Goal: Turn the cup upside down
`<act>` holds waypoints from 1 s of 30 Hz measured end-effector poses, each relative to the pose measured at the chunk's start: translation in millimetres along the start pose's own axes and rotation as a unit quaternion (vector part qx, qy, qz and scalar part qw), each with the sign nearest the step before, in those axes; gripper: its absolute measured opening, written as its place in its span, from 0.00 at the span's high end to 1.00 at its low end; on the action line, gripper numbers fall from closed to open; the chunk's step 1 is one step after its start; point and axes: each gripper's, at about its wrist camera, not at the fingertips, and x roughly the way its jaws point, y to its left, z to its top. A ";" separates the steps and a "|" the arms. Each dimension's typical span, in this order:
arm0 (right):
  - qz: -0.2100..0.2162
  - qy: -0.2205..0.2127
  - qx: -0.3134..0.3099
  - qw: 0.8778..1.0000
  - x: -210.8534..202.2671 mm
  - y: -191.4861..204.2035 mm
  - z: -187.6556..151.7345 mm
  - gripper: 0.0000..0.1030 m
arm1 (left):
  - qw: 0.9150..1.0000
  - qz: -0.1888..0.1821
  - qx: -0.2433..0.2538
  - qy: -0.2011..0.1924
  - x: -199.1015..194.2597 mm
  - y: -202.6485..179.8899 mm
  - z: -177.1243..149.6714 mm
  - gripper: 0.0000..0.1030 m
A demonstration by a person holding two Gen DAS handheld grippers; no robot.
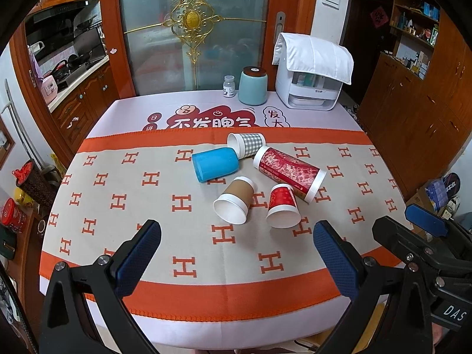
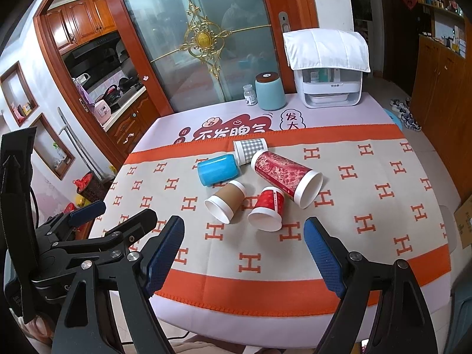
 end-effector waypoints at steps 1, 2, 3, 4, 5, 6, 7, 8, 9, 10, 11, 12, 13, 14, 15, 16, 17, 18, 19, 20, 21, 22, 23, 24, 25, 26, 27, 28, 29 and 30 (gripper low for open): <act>0.001 0.001 0.000 1.000 -0.2 -0.7 0.5 0.18 | 1.000 0.000 0.000 0.000 0.4 0.9 -0.1 0.01; 0.001 0.001 0.001 1.000 -0.4 -0.8 0.6 0.18 | 1.000 0.000 0.000 -0.001 -0.1 0.4 -0.1 0.01; 0.001 0.001 0.001 1.000 -0.1 -0.5 0.4 0.18 | 1.000 0.000 0.001 -0.001 0.1 0.8 0.0 0.01; 0.001 0.001 0.001 1.000 0.7 0.1 -0.1 0.18 | 1.000 0.000 0.001 -0.001 0.5 1.2 0.1 0.01; 0.001 0.001 0.001 1.000 0.2 -1.0 0.6 0.18 | 1.000 0.001 0.001 -0.001 0.9 3.3 0.1 0.01; 0.001 0.000 0.001 1.000 1.6 0.1 0.1 0.18 | 1.000 0.001 0.000 -0.001 2.1 5.5 0.1 0.01; 0.001 0.001 0.001 1.000 0.6 -1.4 1.1 0.18 | 1.000 0.001 0.000 -0.001 2.1 5.3 0.3 0.01; 0.001 0.001 0.001 1.000 2.3 0.9 0.9 0.18 | 1.000 0.001 0.000 0.000 2.4 6.0 0.1 0.01; 0.001 0.002 0.001 1.000 2.9 1.2 0.8 0.18 | 1.000 0.001 0.000 0.001 2.7 7.8 0.4 0.01; 0.001 0.002 0.001 1.000 3.2 3.1 0.7 0.18 | 1.000 0.002 0.000 0.001 3.3 10.0 0.1 0.01; 0.001 0.002 0.001 1.000 3.2 2.6 0.7 0.18 | 1.000 0.003 0.000 0.001 3.4 11.2 0.1 0.01; 0.002 0.003 0.001 1.000 4.9 4.5 0.0 0.18 | 1.000 0.004 0.001 0.001 3.5 12.9 -0.1 0.01; 0.002 0.003 0.001 1.000 4.9 4.2 -0.1 0.18 | 1.000 0.004 0.001 0.001 3.4 12.8 0.5 0.01; 0.002 0.003 0.001 1.000 7.6 7.8 -2.0 0.18 | 1.000 0.005 0.001 0.001 3.6 15.6 0.2 0.01; 0.002 0.003 0.001 1.000 7.5 7.8 -2.0 0.18 | 1.000 0.005 0.001 0.001 4.0 14.2 1.3 0.01; 0.002 0.003 0.001 1.000 10.4 10.1 -3.0 0.18 | 1.000 0.006 0.001 0.001 4.1 16.2 1.1 0.01; 0.002 0.003 0.001 1.000 10.0 9.6 -2.6 0.18 | 1.000 0.006 0.002 0.002 4.1 14.0 1.5 0.01; 0.003 0.003 0.001 1.000 10.2 10.0 -2.7 0.18 | 1.000 0.005 0.001 0.002 4.3 15.5 1.4 0.01; 0.003 0.003 0.000 1.000 14.5 13.1 -3.7 0.18 | 1.000 0.005 0.002 0.002 4.1 13.6 1.6 0.01; 0.003 0.003 0.001 1.000 13.9 12.4 -3.3 0.18 | 1.000 0.005 0.002 0.002 4.2 16.1 1.3 0.01; 0.003 0.003 0.001 1.000 14.3 13.1 -3.4 0.18 | 1.000 0.006 0.002 0.002 4.0 15.6 1.5 0.01; 0.003 0.004 0.001 1.000 13.4 11.8 -2.6 0.18 | 1.000 0.006 0.002 0.001 4.0 13.4 1.7 0.01; 0.003 0.004 0.001 1.000 12.8 11.1 -2.1 0.18 | 1.000 0.007 0.003 0.001 3.8 14.5 1.9 0.01; 0.003 0.003 0.001 1.000 14.9 14.5 -3.4 0.18 | 1.000 0.008 0.004 0.000 3.4 13.5 2.8 0.01; 0.003 0.004 0.001 1.000 12.2 10.5 -1.7 0.18 | 1.000 0.008 0.005 -0.001 3.3 15.1 2.9 0.01; 0.003 0.004 0.001 1.000 11.8 10.1 -1.4 0.18 | 1.000 0.008 0.006 -0.001 3.1 14.4 4.0 0.01; 0.003 0.003 0.001 1.000 13.7 13.4 -2.5 0.18 | 1.000 0.009 0.006 -0.001 3.0 13.7 4.8 0.01; 0.003 0.003 0.001 1.000 13.5 12.0 -1.9 0.18 | 1.000 0.008 0.007 -0.002 2.8 14.2 5.1 0.01; 0.003 0.002 0.001 1.000 15.6 13.1 -1.5 0.18 | 1.000 0.008 0.007 -0.002 3.1 15.9 5.1 0.01; 0.003 0.002 0.001 1.000 17.1 15.7 -1.8 0.18 | 1.000 0.009 0.007 -0.001 3.2 16.5 5.7 0.01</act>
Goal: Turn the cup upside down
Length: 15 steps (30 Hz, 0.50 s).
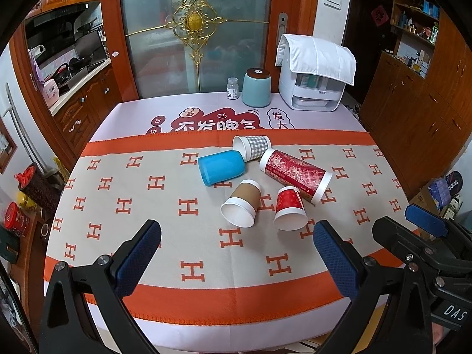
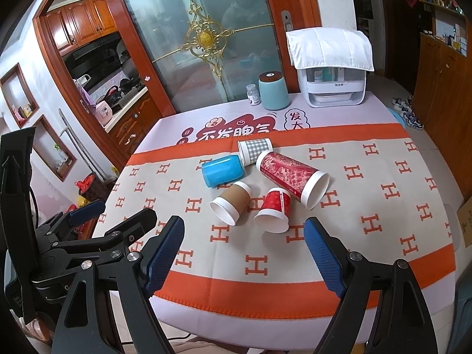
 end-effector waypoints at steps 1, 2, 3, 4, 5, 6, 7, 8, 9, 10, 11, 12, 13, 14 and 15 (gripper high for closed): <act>0.000 0.000 0.000 1.000 -0.6 -0.3 0.5 0.18 | 1.000 0.000 0.000 0.000 -0.4 0.0 0.0 0.01; -0.001 0.000 0.000 1.000 1.2 2.3 -0.2 0.18 | 1.000 0.000 0.000 0.000 -0.3 0.0 0.1 0.01; 0.000 0.000 0.000 1.000 -0.6 -0.5 0.6 0.18 | 1.000 0.000 0.000 0.000 -0.4 -1.6 0.0 0.01; 0.000 0.000 0.000 1.000 -1.4 -1.7 0.7 0.18 | 1.000 0.000 0.000 -0.001 -0.3 -0.2 0.3 0.01; 0.000 0.000 0.000 1.000 0.4 1.1 -0.1 0.18 | 1.000 0.000 0.001 -0.001 -0.1 -0.8 1.6 0.01; 0.000 -0.001 0.000 1.000 -0.1 -0.1 1.2 0.18 | 1.000 0.000 0.001 -0.001 0.3 0.2 2.4 0.01; 0.000 -0.001 0.000 1.000 0.3 1.2 2.2 0.18 | 1.000 0.000 0.002 -0.001 0.7 0.1 3.9 0.01; 0.000 -0.001 0.001 1.000 0.1 2.6 3.4 0.18 | 1.000 0.000 0.002 -0.001 0.7 -0.9 4.5 0.01; 0.000 -0.001 0.001 1.000 0.7 3.2 3.3 0.18 | 1.000 0.000 0.003 -0.001 1.0 -0.5 5.2 0.01; 0.000 -0.001 0.001 1.000 1.4 4.0 3.2 0.18 | 1.000 0.000 0.004 -0.001 1.2 -0.5 5.7 0.01; 0.000 -0.001 0.001 1.000 1.7 4.4 3.2 0.18 | 1.000 0.000 0.005 -0.001 1.6 0.1 6.2 0.01; 0.000 -0.001 0.001 1.000 2.1 4.9 3.2 0.18 | 1.000 0.001 0.005 -0.002 1.5 0.0 6.1 0.01; 0.000 -0.001 0.001 1.000 1.6 3.7 3.3 0.18 | 1.000 0.001 0.005 -0.002 1.4 0.1 5.8 0.01; 0.001 -0.001 0.001 1.000 0.0 0.7 3.4 0.18 | 1.000 0.001 0.006 -0.002 2.1 1.0 6.6 0.01; 0.000 -0.001 0.001 1.000 2.6 3.9 2.7 0.18 | 1.000 0.001 0.008 -0.002 2.2 0.6 7.8 0.01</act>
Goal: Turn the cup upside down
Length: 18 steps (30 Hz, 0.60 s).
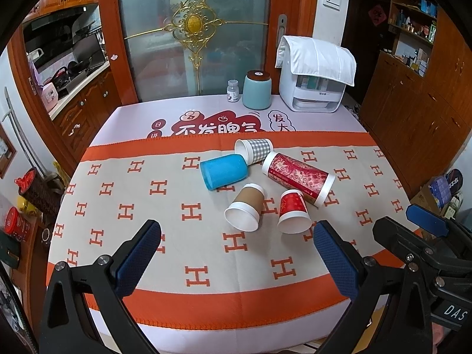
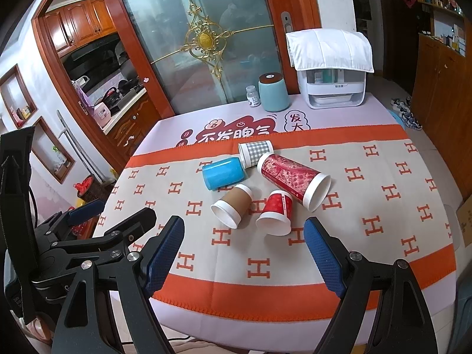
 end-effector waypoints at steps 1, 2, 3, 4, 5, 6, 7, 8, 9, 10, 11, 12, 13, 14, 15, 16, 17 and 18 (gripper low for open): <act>0.001 0.001 0.000 1.000 -2.0 -3.7 0.4 0.18 | 1.000 -0.001 0.002 0.000 0.9 0.6 1.0 0.01; 0.000 0.001 0.000 1.000 -2.0 -4.0 0.2 0.18 | 1.000 -0.002 0.004 0.000 1.6 1.1 2.4 0.01; -0.001 0.000 0.002 1.000 -1.2 -2.7 0.8 0.18 | 1.000 -0.003 0.007 0.000 2.6 1.7 3.7 0.01; -0.002 0.001 0.003 1.000 -1.1 -2.9 2.9 0.18 | 1.000 -0.005 0.010 0.001 3.4 1.8 5.1 0.01; -0.003 0.001 0.005 1.000 -0.2 -2.3 4.3 0.18 | 1.000 -0.007 0.015 0.002 5.5 2.2 7.4 0.01; -0.005 0.001 0.007 1.000 1.9 -0.4 4.5 0.18 | 1.000 -0.009 0.019 0.004 6.9 2.2 8.7 0.01; -0.006 0.002 0.010 1.000 2.3 -2.5 7.7 0.18 | 1.000 -0.010 0.023 0.006 8.7 2.7 10.8 0.01; -0.009 0.002 0.013 1.000 3.4 -6.4 11.2 0.18 | 1.000 -0.012 0.026 0.008 10.6 3.1 12.9 0.01; -0.013 0.002 0.016 1.000 5.6 -6.8 12.7 0.18 | 0.999 -0.014 0.030 0.010 12.8 3.8 15.6 0.01; -0.018 0.001 0.019 1.000 7.6 -8.0 14.2 0.18 | 0.999 -0.015 0.033 0.011 14.7 4.7 18.2 0.01; -0.023 0.001 0.021 1.000 9.0 -9.8 15.0 0.18 | 0.999 -0.018 0.035 0.011 16.7 5.7 20.7 0.01; -0.029 0.001 0.024 0.999 11.4 -10.6 16.5 0.18 | 0.999 -0.026 0.039 0.014 19.8 7.1 24.5 0.01; -0.033 0.002 0.026 0.999 14.3 -11.5 18.1 0.18 | 0.998 -0.033 0.042 0.018 23.4 8.8 28.7 0.01; -0.039 0.003 0.030 0.999 17.9 -14.1 20.7 0.18 | 0.998 -0.037 0.044 0.020 26.5 10.5 32.8 0.01; -0.043 0.005 0.032 0.999 21.0 -14.4 22.1 0.18 | 0.998 -0.039 0.047 0.021 29.3 12.3 35.6 0.01; -0.049 0.010 0.036 0.998 25.9 -19.0 25.4 0.18 | 0.998 -0.039 0.051 0.021 32.7 13.9 39.8 0.01; -0.053 0.014 0.039 0.998 29.9 -20.3 27.5 0.18 | 0.997 -0.037 0.061 0.020 38.3 15.8 45.8 0.01; -0.054 0.018 0.042 0.997 34.5 -21.8 29.4 0.18 | 0.997 -0.035 0.068 0.021 42.6 15.9 48.7 0.01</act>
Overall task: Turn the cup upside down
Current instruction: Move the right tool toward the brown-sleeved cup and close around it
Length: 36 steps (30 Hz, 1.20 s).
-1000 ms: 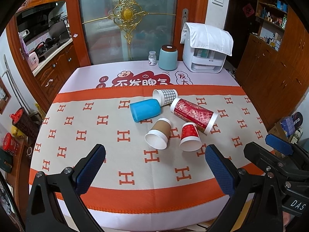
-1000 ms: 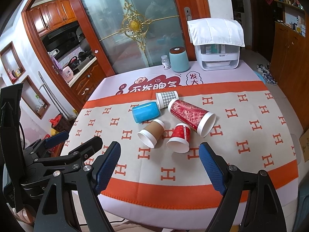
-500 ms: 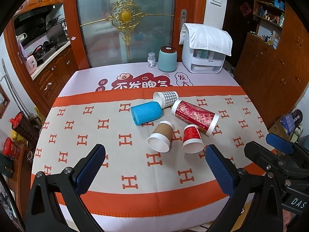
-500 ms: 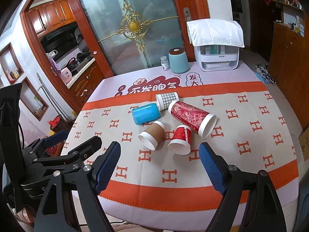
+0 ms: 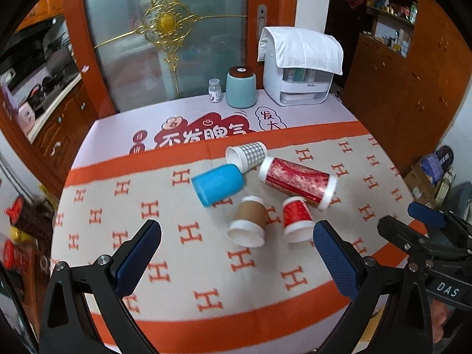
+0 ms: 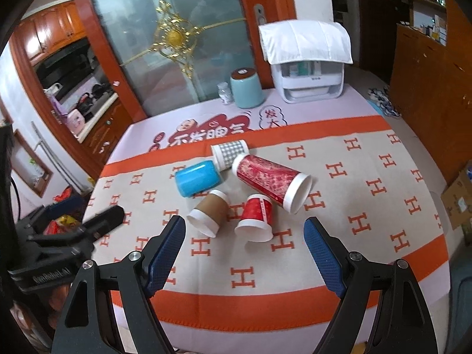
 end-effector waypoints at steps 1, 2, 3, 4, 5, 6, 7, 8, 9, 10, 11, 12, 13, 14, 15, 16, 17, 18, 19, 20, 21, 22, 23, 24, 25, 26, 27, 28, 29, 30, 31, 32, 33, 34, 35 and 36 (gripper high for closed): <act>0.001 0.005 0.004 1.000 5.3 -2.1 2.0 0.18 | 1.000 0.001 0.006 0.004 6.0 2.6 4.1 0.01; 0.002 0.011 0.008 1.000 13.0 -4.1 5.3 0.18 | 1.000 -0.003 0.012 0.013 15.5 6.5 9.3 0.01; 0.004 0.018 0.014 1.000 20.2 -4.9 7.6 0.19 | 1.000 -0.008 0.015 0.020 22.3 8.7 12.8 0.01; 0.005 0.024 0.018 1.000 26.4 -5.5 8.8 0.20 | 0.999 -0.018 0.019 0.033 34.0 12.1 17.1 0.01; 0.006 0.033 0.024 0.999 34.5 -6.4 10.8 0.21 | 0.999 -0.024 0.021 0.042 41.5 13.8 18.3 0.01; 0.008 0.043 0.030 0.999 44.1 -6.8 12.0 0.23 | 0.997 -0.035 0.028 0.059 54.6 15.9 21.0 0.01; 0.010 0.053 0.037 0.998 53.5 -7.7 12.5 0.26 | 0.996 -0.046 0.034 0.075 68.6 17.2 23.4 0.01; 0.012 0.066 0.045 0.997 63.8 -9.7 13.9 0.27 | 0.994 -0.051 0.037 0.085 78.5 17.9 23.8 0.01; 0.015 0.078 0.053 0.995 74.3 -9.5 13.0 0.30 | 0.993 -0.057 0.040 0.098 90.4 18.4 23.6 0.01; 0.018 0.091 0.063 0.994 85.9 -11.1 12.8 0.32 | 0.990 -0.066 0.044 0.114 104.4 18.2 24.0 0.01; 0.021 0.102 0.073 0.992 97.6 -13.5 11.8 0.33 | 0.988 -0.072 0.045 0.126 115.0 17.5 22.8 0.01; 0.019 0.113 0.082 0.990 108.1 -15.5 9.2 0.35 | 0.985 -0.082 0.044 0.143 128.3 17.4 21.7 0.01; 0.017 0.125 0.092 0.988 119.8 -17.8 6.9 0.36 | 0.982 -0.093 0.043 0.159 140.8 17.0 20.7 0.01; 0.017 0.134 0.101 0.986 130.9 -19.0 3.2 0.36 | 0.979 -0.101 0.042 0.172 150.3 16.2 19.5 0.01; 0.015 0.146 0.111 0.983 140.8 -22.0 0.0 0.36 | 0.975 -0.111 0.040 0.188 162.4 14.8 18.8 0.01; 0.011 0.154 0.121 0.981 151.0 -24.9 -3.9 0.36 | 0.971 -0.122 0.039 0.204 173.3 12.9 18.5 0.01; 0.009 0.163 0.130 0.978 159.6 -28.4 -7.6 0.36 | 0.966 -0.131 0.037 0.219 184.1 10.6 17.9 0.01; 0.008 0.168 0.135 0.976 167.0 -31.0 -11.0 0.36 | 0.964 -0.135 0.035 0.228 193.3 9.4 18.0 0.01; 0.006 0.175 0.142 0.974 174.9 -34.0 -14.8 0.36 | 0.960 -0.141 0.034 0.239 203.2 7.1 17.8 0.01; 0.004 0.180 0.148 0.972 179.8 -36.7 -18.4 0.36 | 0.957 -0.144 0.035 0.248 210.6 6.1 17.8 0.01; 0.002 0.184 0.154 0.971 185.5 -39.9 -22.0 0.36 | 0.954 -0.148 0.035 0.260 220.0 3.7 17.4 0.01; 0.001 0.188 0.160 0.969 191.1 -43.8 -25.5 0.36 | 0.951 -0.149 0.034 0.268 226.7 2.9 17.0 0.01; 0.000 0.193 0.169 0.966 195.9 -48.3 -29.5 0.36 | 0.948 -0.150 0.036 0.278 234.0 0.6 16.5 0.03; -0.002 0.195 0.178 0.964 200.3 -52.6 -32.7 0.36 | 0.946 -0.151 0.036 0.285 240.5 -1.0 16.3 0.04; -0.002 0.199 0.186 0.962 202.4 -56.2 -35.6 0.36 | 0.943 -0.153 0.039 0.292 246.3 -4.1 16.0 0.04; -0.004 0.201 0.193 0.960 204.1 -59.2 -38.8 0.36 | 0.941 -0.155 0.042 0.297 250.6 -6.8 15.5 0.04; -0.007 0.200 0.203 0.958 208.0 -65.1 -41.8 0.36 | 0.940 -0.154 0.046 0.300 253.5 -9.2 15.1 0.04; -0.009 0.202 0.211 0.956 208.9 -69.6 -42.9 0.36 | 0.940 -0.151 0.050 0.303 257.0 -11.8 15.3 0.04; -0.012 0.203 0.220 0.954 212.0 -75.4 -45.1 0.36 | 0.939 -0.148 0.056 0.305 260.0 -14.8 14.9 0.04; -0.014 0.203 0.228 0.952 212.8 -78.7 -45.9 0.36 | 0.938 -0.146 0.061 0.308 263.0 -17.5 15.0 0.04; -0.016 0.204 0.235 0.950 214.0 -83.7 -46.8 0.36 | 0.937 -0.144 0.068 0.312 266.3 -20.7 13.8 0.04; -0.018 0.204 0.241 0.949 215.6 -86.9 -46.8 0.36 | 0.935 -0.141 0.073 0.316 269.8 -22.4 12.7 0.05; -0.020 0.203 0.246 0.948 217.2 -90.8 -47.2 0.36 | 0.934 -0.141 0.075 0.320 272.4 -23.9 12.3 0.06; -0.022 0.201 0.251 0.947 218.9 -94.8 -47.6 0.36 | 0.932 -0.140 0.079 0.324 275.5 -26.6 10.8 0.08; -0.025 0.201 0.256 0.945 220.8 -97.8 -47.2 0.36 | 0.930 -0.137 0.083 0.329 278.7 -29.0 9.4 0.11; -0.027 0.201 0.261 0.944 223.2 -101.3 -47.2 0.37 | 0.929 -0.135 0.085 0.333 280.9 -27.7 9.5 0.11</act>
